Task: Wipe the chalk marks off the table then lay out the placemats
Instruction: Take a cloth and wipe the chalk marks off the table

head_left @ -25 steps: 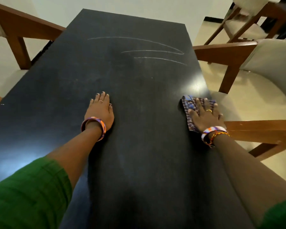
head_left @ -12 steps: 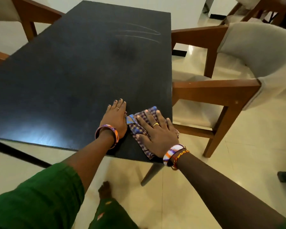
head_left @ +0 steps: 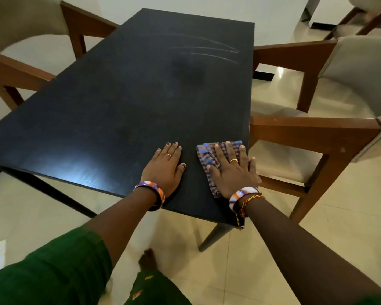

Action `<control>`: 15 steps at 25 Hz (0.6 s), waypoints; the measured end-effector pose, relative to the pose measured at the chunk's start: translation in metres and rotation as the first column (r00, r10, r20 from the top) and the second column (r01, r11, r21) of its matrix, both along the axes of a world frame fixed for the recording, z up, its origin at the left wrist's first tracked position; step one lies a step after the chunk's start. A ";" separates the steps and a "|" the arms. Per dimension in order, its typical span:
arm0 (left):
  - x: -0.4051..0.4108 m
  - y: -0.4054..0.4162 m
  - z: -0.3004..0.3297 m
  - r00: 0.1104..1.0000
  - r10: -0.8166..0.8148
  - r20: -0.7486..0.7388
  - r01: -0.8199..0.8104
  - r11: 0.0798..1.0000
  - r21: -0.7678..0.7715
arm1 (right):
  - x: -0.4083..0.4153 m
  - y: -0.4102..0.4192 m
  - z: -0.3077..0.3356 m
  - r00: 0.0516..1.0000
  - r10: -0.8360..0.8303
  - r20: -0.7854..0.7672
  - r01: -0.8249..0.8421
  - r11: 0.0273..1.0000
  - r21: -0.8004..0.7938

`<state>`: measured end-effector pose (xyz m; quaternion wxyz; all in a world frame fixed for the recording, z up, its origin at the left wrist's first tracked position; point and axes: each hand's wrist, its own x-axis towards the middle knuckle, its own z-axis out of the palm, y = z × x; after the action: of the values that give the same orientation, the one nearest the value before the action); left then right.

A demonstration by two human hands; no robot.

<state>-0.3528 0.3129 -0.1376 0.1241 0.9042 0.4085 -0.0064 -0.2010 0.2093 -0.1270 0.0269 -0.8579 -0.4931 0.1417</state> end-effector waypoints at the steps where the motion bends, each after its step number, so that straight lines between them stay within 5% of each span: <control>1: -0.010 0.010 0.000 1.000 0.016 -0.021 -0.015 1.000 0.007 | 0.004 0.014 0.000 0.999 -0.034 -0.003 0.034 0.999 -0.003; 9: -0.138 0.146 0.004 0.929 0.370 0.002 -0.370 0.929 0.030 | 0.007 0.150 0.002 0.985 -0.174 0.012 0.174 0.985 0.002; 15: -0.225 0.222 0.004 0.819 0.574 0.015 -0.574 0.817 0.049 | -0.074 0.293 0.002 1.000 0.002 0.004 -0.002 1.000 0.015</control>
<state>-0.5782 0.5348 -0.1334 0.0970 0.7422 0.6619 0.0414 -0.2750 0.5025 -0.1252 0.0321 -0.8574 -0.4952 0.1365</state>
